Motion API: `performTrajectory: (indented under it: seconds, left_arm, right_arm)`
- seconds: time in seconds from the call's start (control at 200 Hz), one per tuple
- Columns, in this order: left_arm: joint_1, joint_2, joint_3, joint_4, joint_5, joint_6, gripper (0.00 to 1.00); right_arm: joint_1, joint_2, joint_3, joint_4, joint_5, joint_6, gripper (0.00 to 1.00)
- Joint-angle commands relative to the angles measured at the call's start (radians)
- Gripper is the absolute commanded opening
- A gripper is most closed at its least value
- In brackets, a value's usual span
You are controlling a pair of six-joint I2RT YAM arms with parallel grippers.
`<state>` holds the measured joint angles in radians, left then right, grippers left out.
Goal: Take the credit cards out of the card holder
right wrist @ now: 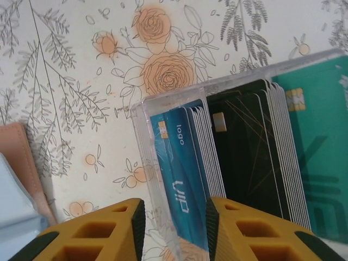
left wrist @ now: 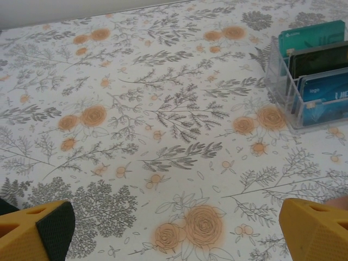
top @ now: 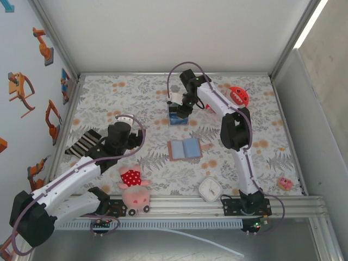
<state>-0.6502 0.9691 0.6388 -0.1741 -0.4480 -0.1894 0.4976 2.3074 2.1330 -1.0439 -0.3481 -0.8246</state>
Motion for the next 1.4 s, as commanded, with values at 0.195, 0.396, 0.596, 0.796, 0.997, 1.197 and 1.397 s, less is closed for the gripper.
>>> performTrajectory:
  seconds: [0.195,0.396,0.596,0.796,0.997,1.197,1.397]
  left_arm:
    - [0.208,-0.132,-0.175,0.172,0.012,0.092,0.97]
    - [0.390,-0.139,-0.331,0.438,0.122,0.173,0.97]
    - [0.546,0.042,-0.378,0.701,0.254,0.222,0.97]
    - [0.579,0.244,-0.378,0.940,0.370,0.221,0.97]
    - [0.584,0.457,-0.345,1.114,0.438,0.225,0.97]
    - [0.643,0.574,-0.233,1.016,0.488,0.167,0.97]
    - [0.651,0.568,-0.228,0.994,0.481,0.158,0.97]
  right_arm:
    - [-0.046,-0.634,-0.761,0.670,0.156,0.477,0.41]
    - [-0.094,-0.932,-1.157,0.896,0.455,0.671,0.55]
    - [-0.173,-1.101,-1.429,1.091,0.617,0.701,0.89]
    - [-0.224,-1.176,-1.752,1.550,0.678,0.633,0.99]
    - [-0.290,-1.089,-1.867,1.779,0.637,0.668,0.99]
    - [-0.363,-0.964,-1.893,1.991,0.542,0.717,0.99]
    - [-0.489,-0.781,-1.893,2.171,0.406,0.828,0.99]
